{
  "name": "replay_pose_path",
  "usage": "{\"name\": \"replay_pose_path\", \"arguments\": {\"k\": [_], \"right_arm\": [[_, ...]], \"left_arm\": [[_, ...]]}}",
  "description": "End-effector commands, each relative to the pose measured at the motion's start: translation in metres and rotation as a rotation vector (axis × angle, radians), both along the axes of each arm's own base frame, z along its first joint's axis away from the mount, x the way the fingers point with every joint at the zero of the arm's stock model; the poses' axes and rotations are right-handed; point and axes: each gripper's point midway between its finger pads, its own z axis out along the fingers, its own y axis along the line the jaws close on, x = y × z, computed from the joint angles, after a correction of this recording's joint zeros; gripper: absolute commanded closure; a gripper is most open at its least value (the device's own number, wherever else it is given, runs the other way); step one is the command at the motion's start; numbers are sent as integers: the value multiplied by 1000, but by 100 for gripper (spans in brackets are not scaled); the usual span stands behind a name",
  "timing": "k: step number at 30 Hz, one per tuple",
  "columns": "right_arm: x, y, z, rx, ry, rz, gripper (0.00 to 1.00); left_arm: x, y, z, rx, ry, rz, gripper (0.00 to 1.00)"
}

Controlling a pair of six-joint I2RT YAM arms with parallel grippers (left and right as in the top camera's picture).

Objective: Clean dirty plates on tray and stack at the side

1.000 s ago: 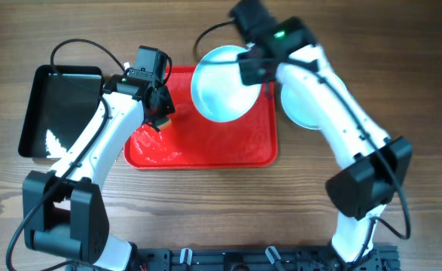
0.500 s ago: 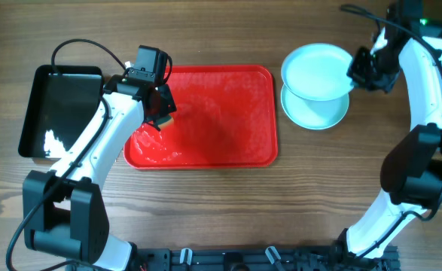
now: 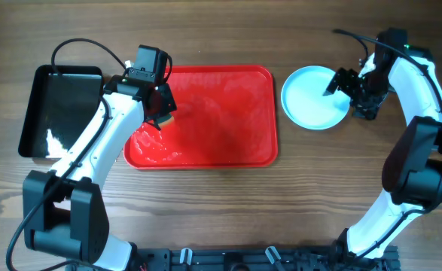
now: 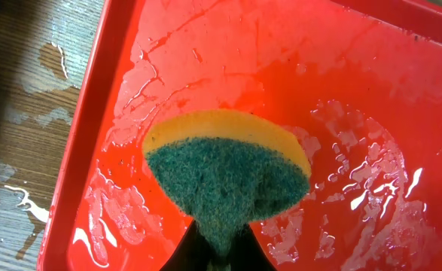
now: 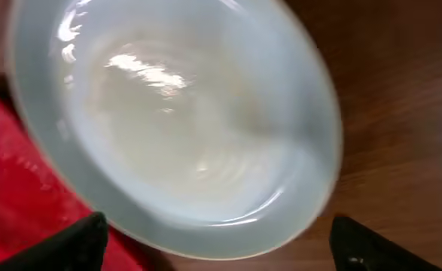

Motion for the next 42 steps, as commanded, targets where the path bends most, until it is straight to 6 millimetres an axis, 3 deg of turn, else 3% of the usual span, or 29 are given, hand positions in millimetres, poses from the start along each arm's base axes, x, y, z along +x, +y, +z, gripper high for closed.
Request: {"name": "replay_pose_path", "arguments": {"k": [1, 5, 7, 8, 12, 14, 16, 19, 22, 24, 27, 29, 31, 35, 38, 42], "right_arm": [[8, 60, 20, 175, -99, 166, 4], [6, 144, 22, 190, -132, 360, 2], [3, 182, 20, 151, -167, 465, 0], [0, 201, 17, 116, -181, 515, 0], [-15, 260, 6, 50, -164, 487, 1], [-15, 278, 9, 62, -206, 524, 0], [-17, 289, 11, 68, -227, 550, 0], [-22, 298, 11, 73, -236, 574, 0], [-27, 303, 10, 72, -227, 592, 0], [-27, 303, 11, 73, -228, 590, 0], [-27, 305, 12, 81, -234, 593, 0], [-28, 304, 15, 80, -234, 597, 0], [-30, 303, 31, 84, -262, 610, 0], [-47, 292, 104, 105, -378, 623, 0], [-83, 264, 160, 79, -435, 624, 1], [-138, 211, 193, -48, -415, 598, 0]], "left_arm": [[1, -1, 1, -11, -14, -2, 96], [17, 0, 7, 16, -81, -47, 96], [25, 19, 12, 72, -117, 1, 96], [28, 34, 13, 86, -124, 38, 96], [26, 130, 13, 99, -113, 276, 95], [14, 185, 13, 107, -108, 416, 96], [8, 215, 10, 99, -112, 486, 96], [14, 230, -8, 44, -106, 455, 92], [23, 253, -40, 46, -99, 499, 91], [26, 255, -48, 46, -100, 500, 73], [30, 256, -44, 48, -120, 500, 23], [31, 254, -31, 36, -148, 493, 12], [35, 243, -4, -14, -208, 465, 0], [35, 204, 77, -174, -385, 350, 0], [21, 162, 142, -318, -522, 212, 0], [-12, 135, 166, -388, -511, 169, 0]]}}
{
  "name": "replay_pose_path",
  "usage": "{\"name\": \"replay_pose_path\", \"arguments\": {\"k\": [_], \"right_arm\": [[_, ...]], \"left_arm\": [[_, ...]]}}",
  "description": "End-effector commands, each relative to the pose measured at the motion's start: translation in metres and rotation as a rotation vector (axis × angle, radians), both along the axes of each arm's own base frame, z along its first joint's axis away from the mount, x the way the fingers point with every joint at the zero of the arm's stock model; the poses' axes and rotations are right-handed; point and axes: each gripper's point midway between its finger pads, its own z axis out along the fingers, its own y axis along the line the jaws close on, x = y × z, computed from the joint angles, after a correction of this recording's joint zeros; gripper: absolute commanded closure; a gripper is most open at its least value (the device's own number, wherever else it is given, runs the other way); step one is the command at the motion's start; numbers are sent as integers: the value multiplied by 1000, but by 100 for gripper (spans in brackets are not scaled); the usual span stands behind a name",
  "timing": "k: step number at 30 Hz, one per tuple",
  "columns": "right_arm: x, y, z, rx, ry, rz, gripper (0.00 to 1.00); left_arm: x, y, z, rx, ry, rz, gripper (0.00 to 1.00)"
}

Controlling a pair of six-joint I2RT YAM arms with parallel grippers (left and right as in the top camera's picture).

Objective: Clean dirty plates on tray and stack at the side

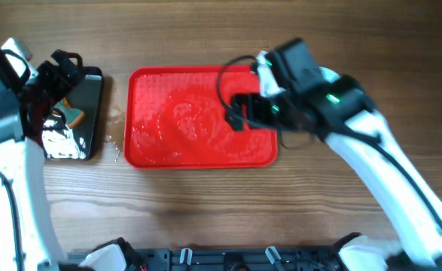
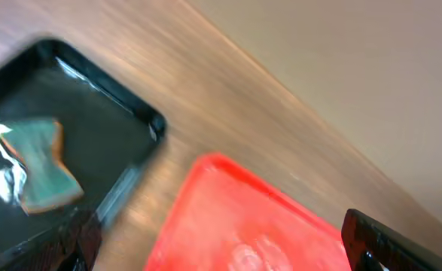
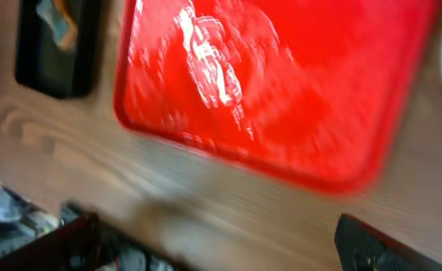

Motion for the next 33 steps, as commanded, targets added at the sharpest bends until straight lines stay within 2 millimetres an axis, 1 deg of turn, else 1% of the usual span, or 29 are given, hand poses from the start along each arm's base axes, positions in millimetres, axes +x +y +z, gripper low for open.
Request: {"name": "replay_pose_path", "arguments": {"k": [1, 4, 7, 12, 14, 19, 21, 23, 24, 25, 26, 27, 30, 31, 33], "right_arm": [[-40, -43, 23, -111, -42, -28, 0], [-63, -57, 23, -138, 4, -26, 0], [-75, -63, 18, -168, 57, -21, 0], [-68, -59, 21, -150, 27, -23, 0], [-75, -63, 17, -169, 65, -20, 0], [-74, -63, 16, -175, 60, -18, 0], [-61, -68, 26, -183, -35, -48, 0], [-52, -65, 42, -155, -145, -21, 0], [-48, -63, 50, -136, -194, -10, 0], [-43, -62, 65, -107, -273, -5, 0], [-39, -65, 75, -88, -319, -17, 0], [-36, -72, 84, -71, -354, -50, 0], [-35, -99, 99, -33, -389, -141, 0], [-38, -108, 100, -23, -403, -154, 0], [-42, -123, 94, -10, -423, -199, 0]], "left_arm": [[-24, -29, 8, -91, 16, -86, 0], [-28, -30, 4, -102, 40, -85, 0], [-27, -30, 3, -103, 41, -85, 0], [-27, -30, 3, -103, 41, -85, 0], [-27, -30, 3, -103, 41, -85, 0], [-27, -30, 3, -103, 42, -85, 0], [-27, -30, 3, -103, 41, -85, 0], [-27, -30, 3, -103, 41, -85, 0], [-27, -30, 3, -103, 41, -85, 0], [-27, -30, 3, -103, 41, -85, 0], [-27, -30, 3, -103, 41, -85, 0], [-27, -30, 3, -103, 41, -85, 0], [-27, -30, 3, -103, 41, -85, 0], [-27, -30, 3, -103, 41, -85, 0], [-27, -30, 3, -103, 41, -85, 0]]}}
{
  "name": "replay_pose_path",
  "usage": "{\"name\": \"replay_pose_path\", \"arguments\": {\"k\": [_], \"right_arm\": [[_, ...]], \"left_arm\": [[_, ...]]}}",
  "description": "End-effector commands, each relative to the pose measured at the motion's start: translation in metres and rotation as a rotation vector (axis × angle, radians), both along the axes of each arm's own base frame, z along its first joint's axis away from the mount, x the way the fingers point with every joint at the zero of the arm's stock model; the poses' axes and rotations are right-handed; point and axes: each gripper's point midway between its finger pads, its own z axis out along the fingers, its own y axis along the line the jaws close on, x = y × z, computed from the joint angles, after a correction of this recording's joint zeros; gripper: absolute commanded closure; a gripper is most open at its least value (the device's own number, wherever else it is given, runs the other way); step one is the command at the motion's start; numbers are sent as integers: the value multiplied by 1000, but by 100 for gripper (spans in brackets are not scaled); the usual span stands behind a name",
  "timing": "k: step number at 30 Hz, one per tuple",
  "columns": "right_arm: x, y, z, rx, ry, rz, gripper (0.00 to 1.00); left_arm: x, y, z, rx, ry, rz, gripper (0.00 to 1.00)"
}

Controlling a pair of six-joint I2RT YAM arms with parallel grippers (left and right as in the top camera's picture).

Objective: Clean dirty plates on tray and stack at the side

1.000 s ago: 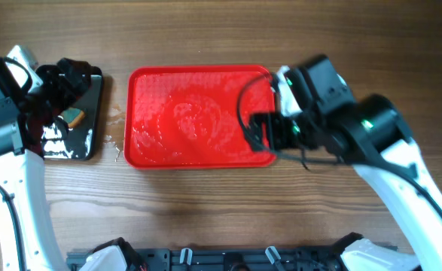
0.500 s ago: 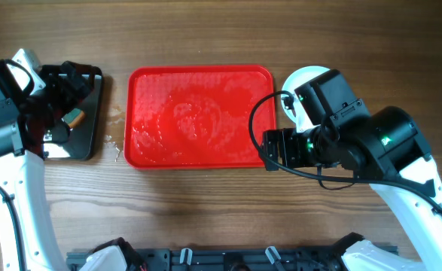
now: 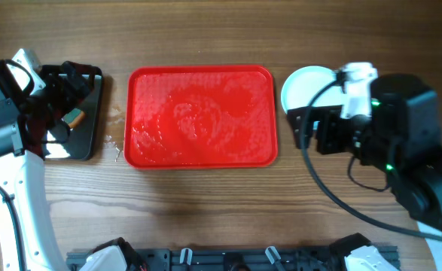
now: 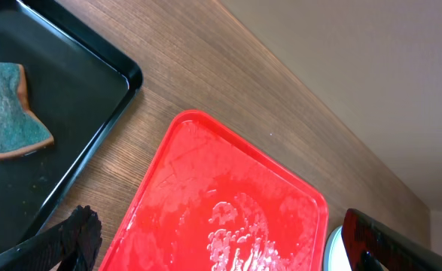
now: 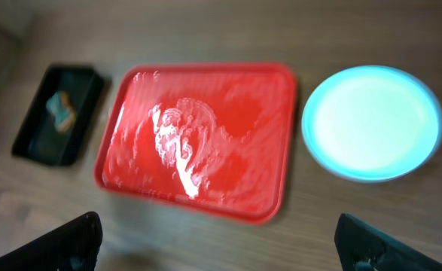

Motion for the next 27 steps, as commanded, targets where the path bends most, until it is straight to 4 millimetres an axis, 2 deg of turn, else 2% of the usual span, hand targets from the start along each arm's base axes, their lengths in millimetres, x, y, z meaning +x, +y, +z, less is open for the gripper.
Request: {"name": "replay_pose_path", "arguments": {"k": [1, 4, 8, 12, 17, 27], "right_arm": [[-11, -20, -10, 37, -53, -30, 0], [-16, -24, -29, 110, -187, -9, 0], [-34, -18, -64, 208, -379, 70, 0], [-46, -18, -97, 232, -572, 109, 0], [-53, -19, -106, 218, -695, 121, 0], [-31, -24, -134, 164, -780, 111, 0]], "left_arm": [[0, -3, 1, -11, -7, -13, 0], [0, -3, 1, -10, -7, -13, 0], [0, -3, 1, -10, -7, -13, 0], [0, -3, 1, -11, -7, -13, 0], [0, -3, 1, -11, -7, -13, 0], [0, -3, 1, -10, -7, -13, 0]]}}
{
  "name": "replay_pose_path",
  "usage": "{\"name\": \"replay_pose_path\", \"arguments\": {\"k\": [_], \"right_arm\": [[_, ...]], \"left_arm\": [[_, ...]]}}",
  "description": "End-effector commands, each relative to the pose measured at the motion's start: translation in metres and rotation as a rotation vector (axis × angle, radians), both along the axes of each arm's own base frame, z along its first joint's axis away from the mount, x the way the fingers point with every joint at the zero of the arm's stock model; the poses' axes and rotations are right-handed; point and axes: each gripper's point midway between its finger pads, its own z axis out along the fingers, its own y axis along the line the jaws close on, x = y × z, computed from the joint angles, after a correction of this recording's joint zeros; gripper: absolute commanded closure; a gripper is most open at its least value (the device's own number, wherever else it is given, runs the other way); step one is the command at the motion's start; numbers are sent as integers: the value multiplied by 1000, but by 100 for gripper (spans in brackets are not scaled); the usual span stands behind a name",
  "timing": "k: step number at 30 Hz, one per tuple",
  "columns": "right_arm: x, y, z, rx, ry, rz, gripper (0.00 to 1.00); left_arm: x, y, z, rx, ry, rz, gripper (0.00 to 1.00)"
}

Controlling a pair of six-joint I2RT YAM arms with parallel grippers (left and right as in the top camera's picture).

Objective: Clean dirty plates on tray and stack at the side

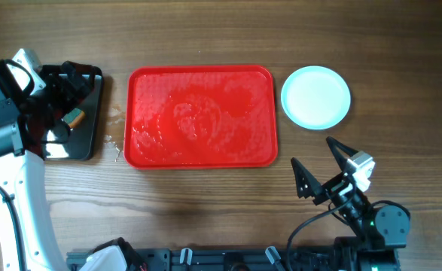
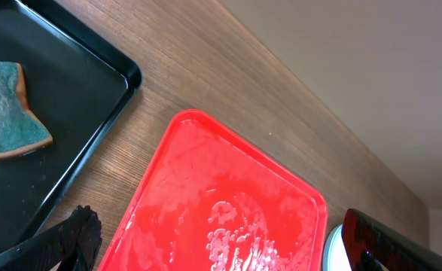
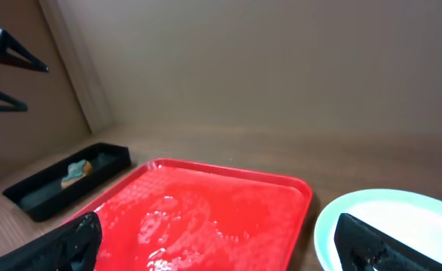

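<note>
A single light blue plate (image 1: 315, 98) lies on the wooden table just right of the wet red tray (image 1: 202, 117), which holds no plates. In the right wrist view the plate (image 3: 397, 226) and tray (image 3: 205, 207) lie ahead. My right gripper (image 1: 311, 152) is open and holds nothing, low by the table's front right. My left gripper (image 2: 222, 245) is open and holds nothing at the far left, raised over the black tray (image 1: 85, 120). The green and yellow sponge (image 2: 6, 109) lies in that black tray.
Water drops (image 1: 115, 139) lie on the wood between the black tray and the red tray. The red tray's floor (image 2: 236, 218) is covered in foam and water. A wall (image 3: 243, 68) rises behind the table.
My right arm was high over the table's right side, partly covering the plate; now it is low at the front right and the plate shows whole. The left arm has not moved.
First my left gripper was shut on the sponge over the red tray's left part and my right gripper stood open round the plate beside the tray. Then the sponge lay in the black tray, left gripper open. The right arm was over the tray, then right, now front.
</note>
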Motion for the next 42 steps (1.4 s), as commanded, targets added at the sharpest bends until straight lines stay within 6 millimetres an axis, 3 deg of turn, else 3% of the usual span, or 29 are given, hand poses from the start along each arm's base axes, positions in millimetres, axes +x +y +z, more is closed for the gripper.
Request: {"name": "replay_pose_path", "arguments": {"k": [1, 4, 8, 12, 18, 22, 26, 30, 42], "right_arm": [[6, -8, -10, -13, -6, -52, 0], [12, -12, -25, -13, 3, -79, 0], [18, -23, -22, -11, -30, -148, 0], [21, -39, 10, 6, -163, -250, 0], [29, -55, -27, -12, -6, -343, 0], [29, -56, -27, -11, -8, -347, 0], [32, -85, -31, -44, 1, -511, 0], [32, -86, -31, -166, -34, -517, 0], [32, -95, -31, -164, -34, -549, 0]], "left_arm": [[0, -2, 1, -8, -8, -10, 0], [0, -2, 1, -8, -8, -10, 0], [0, -2, 1, -7, -8, -10, 0], [0, -2, 1, -8, -8, -10, 0], [0, -2, 1, -8, -8, -10, 0], [0, -2, 1, -7, -8, -10, 0], [0, -2, 1, -7, -8, -10, 0], [0, -2, 1, -7, -8, -10, 0], [0, -2, 1, -7, -8, -10, 0]]}}
